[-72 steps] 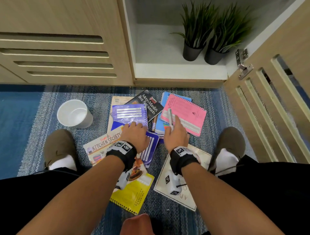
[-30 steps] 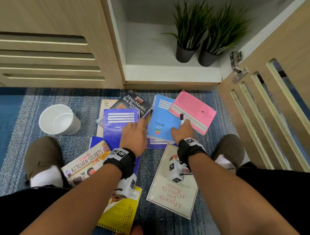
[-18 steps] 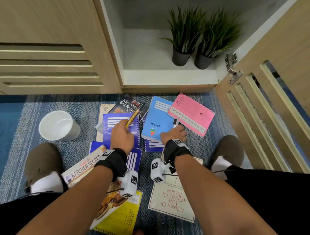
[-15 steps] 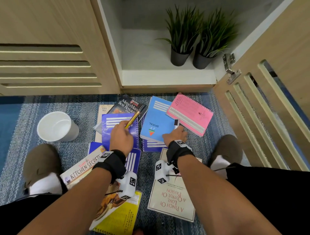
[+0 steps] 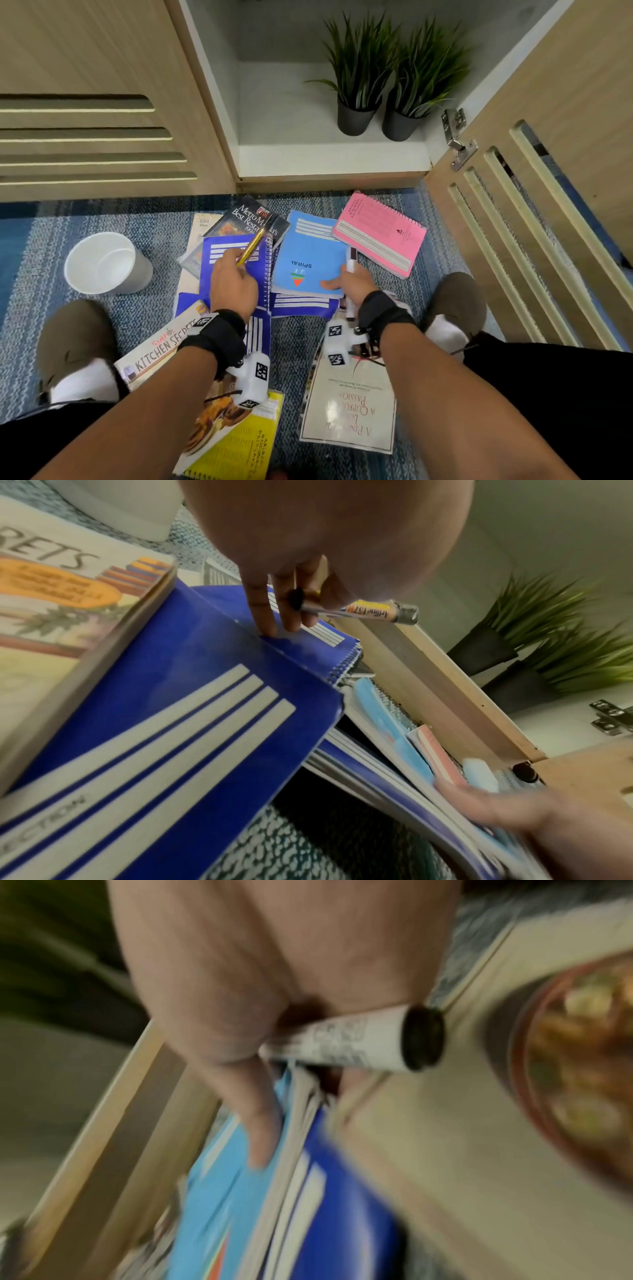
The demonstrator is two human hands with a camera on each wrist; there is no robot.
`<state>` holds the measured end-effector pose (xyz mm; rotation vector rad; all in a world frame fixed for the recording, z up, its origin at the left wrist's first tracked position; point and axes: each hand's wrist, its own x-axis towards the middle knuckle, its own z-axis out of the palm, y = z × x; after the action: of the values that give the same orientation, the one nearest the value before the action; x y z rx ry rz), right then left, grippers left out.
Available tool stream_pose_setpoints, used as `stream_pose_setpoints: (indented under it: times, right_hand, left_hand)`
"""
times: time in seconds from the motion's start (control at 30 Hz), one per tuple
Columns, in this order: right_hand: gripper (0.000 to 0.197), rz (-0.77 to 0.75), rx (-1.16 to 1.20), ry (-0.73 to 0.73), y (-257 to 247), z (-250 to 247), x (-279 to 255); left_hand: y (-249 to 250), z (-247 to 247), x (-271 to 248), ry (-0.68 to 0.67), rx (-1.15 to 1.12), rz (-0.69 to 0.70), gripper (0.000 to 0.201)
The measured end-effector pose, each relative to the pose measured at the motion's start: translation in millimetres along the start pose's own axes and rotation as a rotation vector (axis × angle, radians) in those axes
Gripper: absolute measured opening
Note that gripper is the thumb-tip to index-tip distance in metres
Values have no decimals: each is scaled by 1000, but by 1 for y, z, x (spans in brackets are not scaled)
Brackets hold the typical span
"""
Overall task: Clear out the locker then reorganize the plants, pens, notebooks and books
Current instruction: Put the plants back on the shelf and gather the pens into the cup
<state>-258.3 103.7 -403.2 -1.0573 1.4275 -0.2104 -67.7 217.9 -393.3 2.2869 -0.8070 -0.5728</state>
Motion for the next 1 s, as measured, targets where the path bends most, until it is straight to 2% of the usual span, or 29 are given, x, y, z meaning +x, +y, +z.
stream_pose_setpoints:
  times: [0.07, 0.13, 0.2, 0.3, 0.37, 0.47, 0.5, 0.6, 0.67, 0.7, 0.77, 0.83, 0.9, 0.93, 1.0]
  right_hand:
    - [22, 66, 124, -138, -1, -22, -11]
    - [28, 131, 132, -237, 2, -39, -17]
    - [27, 145, 47, -286, 2, -48, -19]
    - [21, 142, -113, -349, 0, -53, -19]
    - [20, 142, -117, -337, 0, -54, -18]
    - [36, 122, 24, -219, 5, -58, -14]
    - [35, 121, 63, -198, 4, -60, -16]
    - [22, 113, 153, -253, -2, -69, -28]
    - [28, 90, 160, -278, -8, -73, -33]
    - [29, 86, 91, -278, -11, -74, -32]
    - [31, 50, -239, -236, -13, -72, -25]
    - [24, 34, -603, -144, -12, -64, -19]
    - [29, 28, -741, 12, -12, -54, -17]
    - [41, -1, -804, 134, -11, -50, -14]
    - [52, -136, -868, 320, -18, -39, -15]
  left_hand:
    - [2, -2, 0, 1, -26, -34, 21]
    - [6, -4, -1, 7, -39, -66, 11]
    - [8, -5, -3, 0, -32, -92, 9]
    - [6, -5, -4, -64, -8, -130, 17]
    - [3, -5, -4, -96, 83, -152, 34]
    - [-6, -4, -5, -146, 265, -197, 67]
    - [-10, -4, -5, -159, 296, -185, 73]
    - [-20, -9, 0, -189, 408, -113, 75]
    - [-24, -17, 9, -216, 378, -116, 71]
    - [-27, -21, 13, -236, 340, -129, 68]
    - [-30, -26, 15, -282, 286, -133, 62]
    - [-31, -27, 11, -294, 267, -101, 50]
    - [-31, -22, 3, -307, 270, -44, 39]
    - [-29, -19, -2, -328, 257, -11, 35]
    - [-25, -12, -11, -395, 211, 34, 31]
